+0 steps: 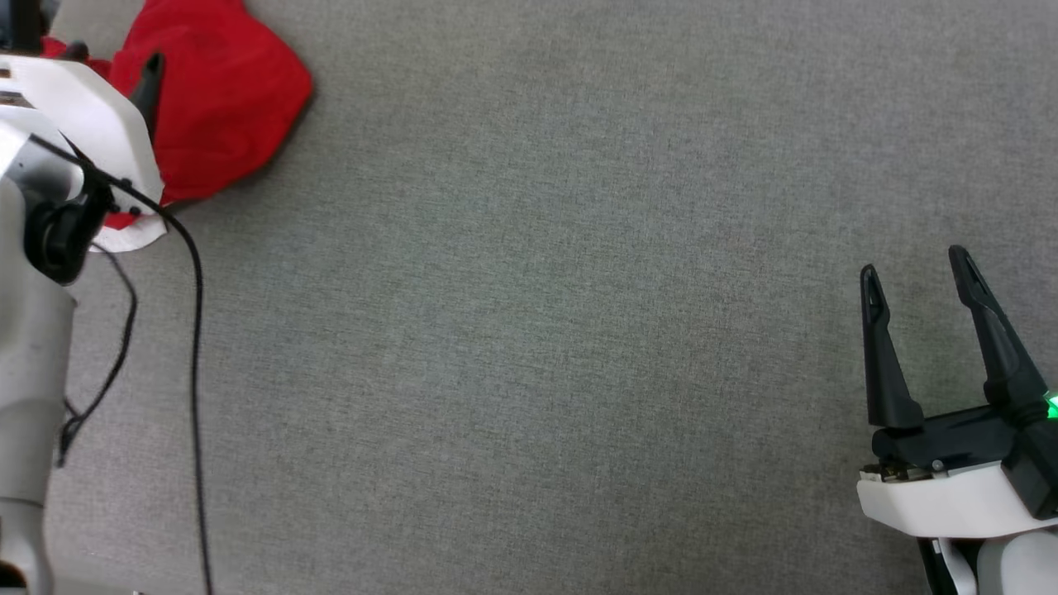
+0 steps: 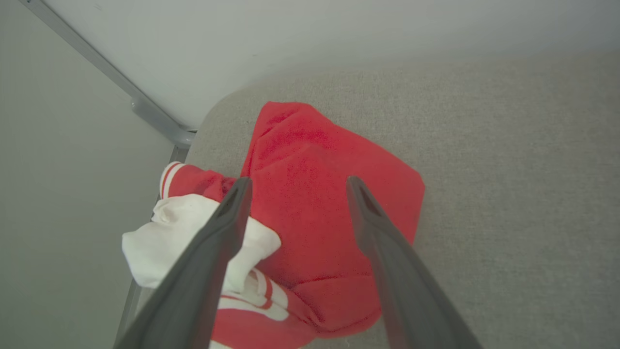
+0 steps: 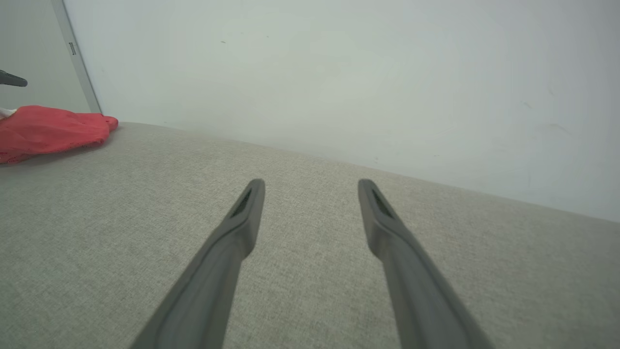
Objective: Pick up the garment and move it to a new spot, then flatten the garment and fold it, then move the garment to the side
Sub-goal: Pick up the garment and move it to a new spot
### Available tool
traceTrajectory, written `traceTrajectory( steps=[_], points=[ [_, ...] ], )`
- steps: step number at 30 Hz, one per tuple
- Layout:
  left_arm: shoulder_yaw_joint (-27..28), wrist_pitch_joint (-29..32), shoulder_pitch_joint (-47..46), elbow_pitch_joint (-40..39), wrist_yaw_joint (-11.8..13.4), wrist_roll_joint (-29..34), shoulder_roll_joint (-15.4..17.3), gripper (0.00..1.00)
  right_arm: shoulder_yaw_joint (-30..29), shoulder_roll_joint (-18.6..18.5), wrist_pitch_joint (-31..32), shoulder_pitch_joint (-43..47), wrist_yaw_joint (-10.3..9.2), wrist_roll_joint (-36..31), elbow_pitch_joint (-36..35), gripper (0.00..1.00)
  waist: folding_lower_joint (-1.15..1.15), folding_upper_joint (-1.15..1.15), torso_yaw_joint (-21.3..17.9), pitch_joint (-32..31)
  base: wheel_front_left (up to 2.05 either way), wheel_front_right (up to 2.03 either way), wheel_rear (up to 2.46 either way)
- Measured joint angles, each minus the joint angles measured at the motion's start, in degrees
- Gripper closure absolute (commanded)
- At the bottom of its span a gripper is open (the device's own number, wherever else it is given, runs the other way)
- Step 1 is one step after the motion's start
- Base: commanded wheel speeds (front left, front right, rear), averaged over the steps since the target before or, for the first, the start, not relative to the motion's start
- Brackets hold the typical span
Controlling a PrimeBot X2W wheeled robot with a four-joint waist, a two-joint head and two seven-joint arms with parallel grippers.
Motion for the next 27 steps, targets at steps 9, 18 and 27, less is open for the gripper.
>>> traceTrajectory(
  steps=[9,18,27],
  points=[
    [-13.4,18.9,-0.4,-1.4,0.0,-14.1,6.5,0.0,-0.5,-0.4,0.0,-0.7,0.0,-0.2,-0.6,0.0,0.0,0.0,-0.9,3.4,0.0,0.0,0.0],
    [-18.6,24.9,-0.6,1.9,0.1,-20.6,7.6,0.0,-0.7,-0.5,0.0,-2.0,0.0,-0.1,-0.4,0.0,-0.01,0.0,-1.9,6.3,0.0,0.0,0.0],
    [-22.8,22.2,-1.3,3.2,0.1,-23.1,8.2,1.0,-1.0,-0.4,0.0,-2.5,0.0,0.2,0.5,0.0,-0.01,0.0,-2.0,5.3,0.0,0.0,0.0]
  ],
)
